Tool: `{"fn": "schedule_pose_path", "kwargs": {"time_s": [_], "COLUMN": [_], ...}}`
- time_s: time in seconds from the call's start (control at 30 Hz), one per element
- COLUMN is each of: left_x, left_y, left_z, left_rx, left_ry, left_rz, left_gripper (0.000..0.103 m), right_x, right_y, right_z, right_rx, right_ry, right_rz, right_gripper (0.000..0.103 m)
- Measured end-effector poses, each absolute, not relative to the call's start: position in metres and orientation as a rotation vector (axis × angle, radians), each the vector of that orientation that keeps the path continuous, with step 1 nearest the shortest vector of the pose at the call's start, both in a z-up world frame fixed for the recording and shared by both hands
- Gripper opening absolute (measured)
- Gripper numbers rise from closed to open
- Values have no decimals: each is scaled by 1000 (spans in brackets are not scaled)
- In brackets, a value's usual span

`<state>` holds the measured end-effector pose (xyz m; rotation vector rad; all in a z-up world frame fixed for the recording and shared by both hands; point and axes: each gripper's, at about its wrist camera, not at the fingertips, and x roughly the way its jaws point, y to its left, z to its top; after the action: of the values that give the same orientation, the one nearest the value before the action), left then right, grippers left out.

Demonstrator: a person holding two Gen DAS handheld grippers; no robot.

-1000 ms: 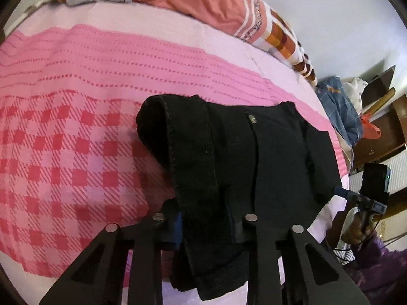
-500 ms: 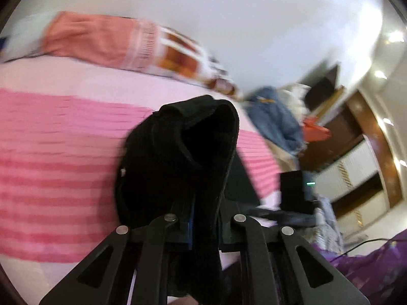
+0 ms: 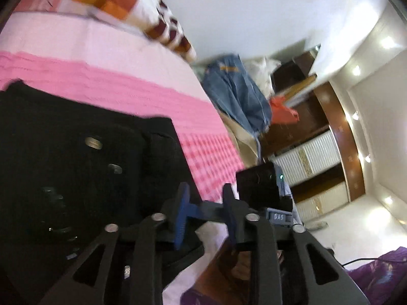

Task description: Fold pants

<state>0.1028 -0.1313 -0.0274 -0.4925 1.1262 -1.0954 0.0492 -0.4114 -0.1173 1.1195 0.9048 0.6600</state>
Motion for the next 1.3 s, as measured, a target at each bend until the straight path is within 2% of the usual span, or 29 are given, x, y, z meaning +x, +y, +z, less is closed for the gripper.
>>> {"fn": "schedule_pose_path", "kwargs": {"time_s": [0.03, 0.1, 0.23, 0.43, 0.57, 0.63, 0.83, 0.93, 1.0, 1.03, 1.07, 1.1, 1.17, 1.23, 1.3], "left_x": [104, 107, 105, 96, 91, 89, 89, 89, 90, 91, 91, 92, 92, 92, 91], "left_y": [-121, -102, -75, -47, -37, -36, -41, -43, -44, -44, -43, -43, -42, -43, -43], "left_z": [-23, -15, -9, -24, -29, -29, -33, -38, -42, -44, -45, -46, -47, -47, -47], "left_rx": [-481, -479, -384, -399, -428, -422, -418, -424, -430, -438, -448, -456, -465, -460, -458], "left_ry": [1112, 1092, 1059, 1099, 1113, 1109, 1129, 1138, 1149, 1153, 1158, 1161, 1163, 1161, 1164], "left_rz": [-1059, -1009, -884, -803, -776, -771, -759, -748, -740, -737, -734, -732, -731, -727, -725], "left_gripper": [38, 42, 51, 51, 51, 51, 52, 52, 52, 52, 52, 52, 52, 53, 54], "right_x": [50, 52, 66, 82, 75, 73, 87, 89, 92, 92, 92, 91, 92, 91, 91], "right_y": [-413, -417, -412, -374, -385, -398, -421, -403, -390, -386, -381, -379, -372, -369, -365], "right_z": [-118, -125, -120, -105, -80, -74, -107, -101, -95, -91, -86, -84, -80, -79, -79], "right_rx": [1149, 1252, 1236, 950, 891, 838, 948, 869, 827, 805, 767, 746, 685, 666, 656], "right_ry": [888, 843, 886, 1045, 981, 973, 1055, 1061, 1066, 1064, 1057, 1059, 1082, 1081, 1085], "right_rz": [682, 730, 724, 634, 623, 573, 573, 588, 617, 623, 625, 626, 621, 644, 663], "right_gripper": [48, 66, 68, 70, 70, 75, 78, 86, 86, 86, 80, 70, 58, 52, 40]}}
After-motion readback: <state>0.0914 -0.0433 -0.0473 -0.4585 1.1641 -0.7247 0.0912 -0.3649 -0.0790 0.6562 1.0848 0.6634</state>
